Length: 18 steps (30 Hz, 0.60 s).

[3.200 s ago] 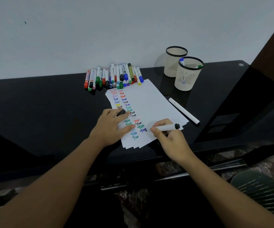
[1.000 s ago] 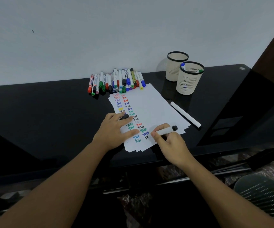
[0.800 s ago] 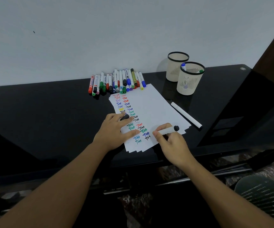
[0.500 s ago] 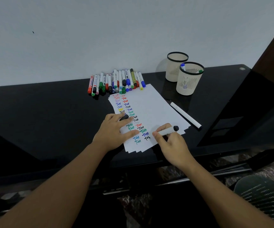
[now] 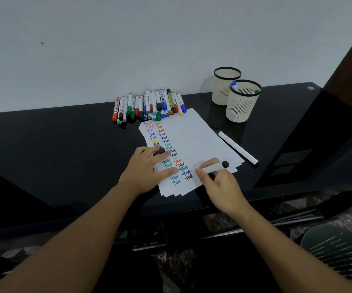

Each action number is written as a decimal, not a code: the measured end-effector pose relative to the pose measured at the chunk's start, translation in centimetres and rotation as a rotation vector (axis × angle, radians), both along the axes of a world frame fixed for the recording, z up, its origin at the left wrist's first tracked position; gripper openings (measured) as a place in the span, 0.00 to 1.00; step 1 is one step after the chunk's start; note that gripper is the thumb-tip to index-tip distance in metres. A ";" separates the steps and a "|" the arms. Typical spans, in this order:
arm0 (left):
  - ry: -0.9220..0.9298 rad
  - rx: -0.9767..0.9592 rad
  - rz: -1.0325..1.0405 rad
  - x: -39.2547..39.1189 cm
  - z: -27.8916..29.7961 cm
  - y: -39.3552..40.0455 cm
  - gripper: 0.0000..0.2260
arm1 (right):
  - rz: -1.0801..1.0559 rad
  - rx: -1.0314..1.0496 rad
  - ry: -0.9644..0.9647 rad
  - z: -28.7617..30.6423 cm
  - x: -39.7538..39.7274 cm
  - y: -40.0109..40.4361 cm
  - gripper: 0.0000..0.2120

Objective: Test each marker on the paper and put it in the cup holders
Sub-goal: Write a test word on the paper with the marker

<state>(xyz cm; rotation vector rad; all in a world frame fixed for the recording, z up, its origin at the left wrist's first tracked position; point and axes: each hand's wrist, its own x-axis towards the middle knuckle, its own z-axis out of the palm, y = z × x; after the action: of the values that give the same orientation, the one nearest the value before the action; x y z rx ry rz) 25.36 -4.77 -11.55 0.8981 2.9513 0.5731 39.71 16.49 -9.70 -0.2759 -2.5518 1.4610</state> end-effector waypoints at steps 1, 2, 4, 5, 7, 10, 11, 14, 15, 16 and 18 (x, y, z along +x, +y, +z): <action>-0.002 -0.003 -0.002 0.0 0.1 0.0 0.41 | 0.012 0.008 0.004 0.0 0.0 0.0 0.05; -0.005 -0.008 -0.004 0.1 0.1 0.0 0.41 | 0.019 0.017 0.010 0.0 0.0 -0.1 0.05; -0.009 -0.006 -0.004 0.2 0.2 0.0 0.40 | 0.009 0.016 0.029 -0.2 -0.1 -0.1 0.04; -0.007 0.008 -0.004 0.4 0.3 0.0 0.37 | -0.008 -0.007 0.038 -0.2 -0.1 0.0 0.03; 0.010 0.079 -0.010 0.6 0.4 0.0 0.31 | -0.056 -0.113 0.082 -0.1 -0.2 0.0 0.02; 0.041 0.207 0.033 0.8 0.5 -0.1 0.28 | -0.072 -0.291 0.137 0.4 -0.3 0.0 0.04; 0.064 0.216 0.071 0.7 0.4 -0.1 0.27 | -0.066 -0.292 0.122 0.4 -0.4 -0.1 0.05; 0.120 0.184 0.138 0.5 0.0 -0.1 0.21 | -0.014 -0.207 0.048 0.4 -0.9 0.0 0.07; 0.124 0.186 0.130 0.4 -0.1 -0.1 0.18 | 0.025 -0.207 0.032 0.6 -1.0 0.0 0.11; 0.127 0.186 0.120 0.4 -0.2 -0.1 0.17 | 0.069 -0.214 0.007 0.8 -1.1 0.1 0.17; 0.137 0.177 0.106 0.4 -0.1 -0.2 0.14 | 0.158 -0.207 -0.064 1.5 -1.4 0.4 0.30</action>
<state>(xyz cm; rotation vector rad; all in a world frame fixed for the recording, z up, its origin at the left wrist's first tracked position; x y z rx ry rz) 25.77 -4.93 -11.67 0.8273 3.1261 0.8204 38.31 16.90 -8.23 -0.1546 -2.5236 1.8064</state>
